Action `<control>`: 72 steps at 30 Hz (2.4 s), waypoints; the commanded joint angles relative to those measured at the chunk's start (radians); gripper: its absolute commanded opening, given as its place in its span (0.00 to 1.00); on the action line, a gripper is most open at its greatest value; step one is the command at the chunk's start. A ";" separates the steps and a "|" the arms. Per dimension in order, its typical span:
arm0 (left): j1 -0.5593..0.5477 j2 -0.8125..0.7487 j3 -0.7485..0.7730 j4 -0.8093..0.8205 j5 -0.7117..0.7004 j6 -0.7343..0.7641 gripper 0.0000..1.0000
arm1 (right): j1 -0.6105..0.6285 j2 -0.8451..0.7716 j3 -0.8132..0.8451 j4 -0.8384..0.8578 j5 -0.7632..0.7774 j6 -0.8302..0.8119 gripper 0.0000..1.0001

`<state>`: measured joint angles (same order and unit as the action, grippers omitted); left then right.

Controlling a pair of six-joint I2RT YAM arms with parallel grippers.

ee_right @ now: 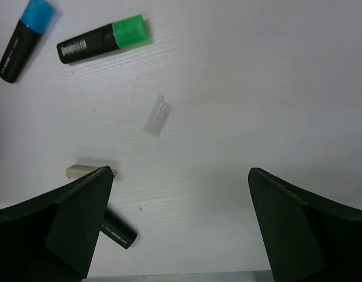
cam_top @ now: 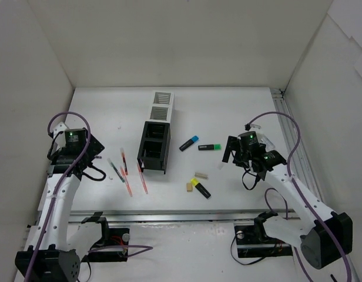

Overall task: Sort the stationery into containers
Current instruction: Pick up the pen cap from the center of the board.

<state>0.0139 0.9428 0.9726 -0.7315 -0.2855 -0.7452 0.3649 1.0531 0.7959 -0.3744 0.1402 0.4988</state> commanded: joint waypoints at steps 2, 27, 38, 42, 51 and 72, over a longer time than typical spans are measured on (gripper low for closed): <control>0.060 0.049 -0.003 0.090 0.071 -0.013 1.00 | 0.034 0.059 -0.006 0.014 0.039 0.154 0.98; 0.225 0.200 -0.006 0.159 0.112 -0.019 0.99 | 0.128 0.556 0.123 0.155 0.101 0.267 0.51; 0.253 0.255 0.011 0.182 0.147 -0.013 0.99 | 0.129 0.605 0.120 0.167 0.094 0.251 0.24; 0.253 0.290 0.023 0.193 0.158 -0.011 1.00 | 0.129 0.614 0.132 0.169 0.095 0.218 0.13; 0.253 0.326 0.023 0.195 0.172 0.023 0.99 | 0.129 0.599 0.135 0.169 0.079 0.188 0.32; 0.253 0.321 0.012 0.234 0.244 0.127 0.99 | 0.132 0.319 0.209 0.259 -0.342 -0.478 0.00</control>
<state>0.2619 1.3151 0.9558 -0.5587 -0.0704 -0.6682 0.4877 1.5551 0.9485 -0.1799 0.0086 0.2710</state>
